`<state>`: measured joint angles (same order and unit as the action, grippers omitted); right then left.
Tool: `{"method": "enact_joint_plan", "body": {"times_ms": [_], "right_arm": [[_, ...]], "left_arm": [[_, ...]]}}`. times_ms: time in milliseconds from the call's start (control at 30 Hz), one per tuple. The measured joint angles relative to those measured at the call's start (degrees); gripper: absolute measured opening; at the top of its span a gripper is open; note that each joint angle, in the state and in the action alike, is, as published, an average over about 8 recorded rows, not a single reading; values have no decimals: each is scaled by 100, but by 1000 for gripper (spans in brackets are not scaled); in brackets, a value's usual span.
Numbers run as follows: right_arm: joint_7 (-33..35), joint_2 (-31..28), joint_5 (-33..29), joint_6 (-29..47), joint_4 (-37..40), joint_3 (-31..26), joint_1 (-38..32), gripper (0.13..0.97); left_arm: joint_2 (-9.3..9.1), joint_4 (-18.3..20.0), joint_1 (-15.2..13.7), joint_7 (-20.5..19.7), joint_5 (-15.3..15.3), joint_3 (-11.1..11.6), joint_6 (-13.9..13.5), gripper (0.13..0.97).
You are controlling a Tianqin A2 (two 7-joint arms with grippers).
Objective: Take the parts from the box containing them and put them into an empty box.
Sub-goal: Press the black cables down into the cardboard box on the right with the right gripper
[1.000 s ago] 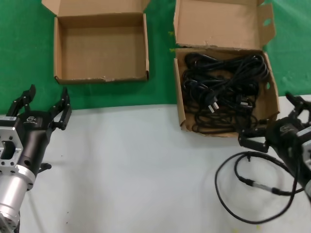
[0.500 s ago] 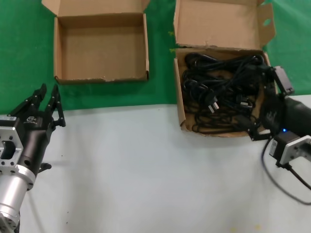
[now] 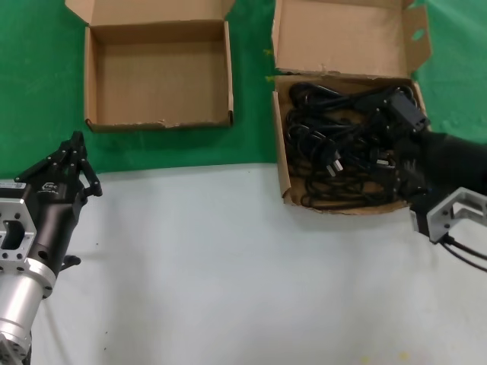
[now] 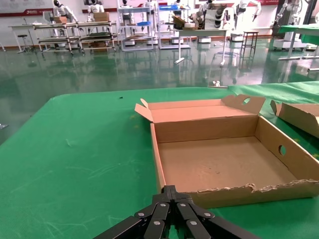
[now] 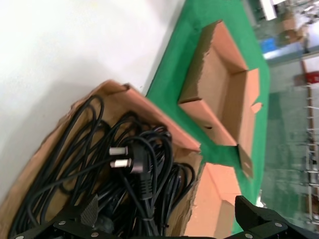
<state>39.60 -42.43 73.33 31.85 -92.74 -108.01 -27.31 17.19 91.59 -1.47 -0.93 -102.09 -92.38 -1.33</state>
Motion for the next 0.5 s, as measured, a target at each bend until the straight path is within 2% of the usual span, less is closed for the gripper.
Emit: {"method": "enact_joint_plan", "body": {"times_ms": [200,500], "right_arm": [[-188,90,-391,222,274,-254,-468,966],[-183,239,-547,267,582,-495,-847,966]], "left_arm": [[0,0,0,0,0,0,0,194],[0,0,0,0,0,0,0,163]]}}
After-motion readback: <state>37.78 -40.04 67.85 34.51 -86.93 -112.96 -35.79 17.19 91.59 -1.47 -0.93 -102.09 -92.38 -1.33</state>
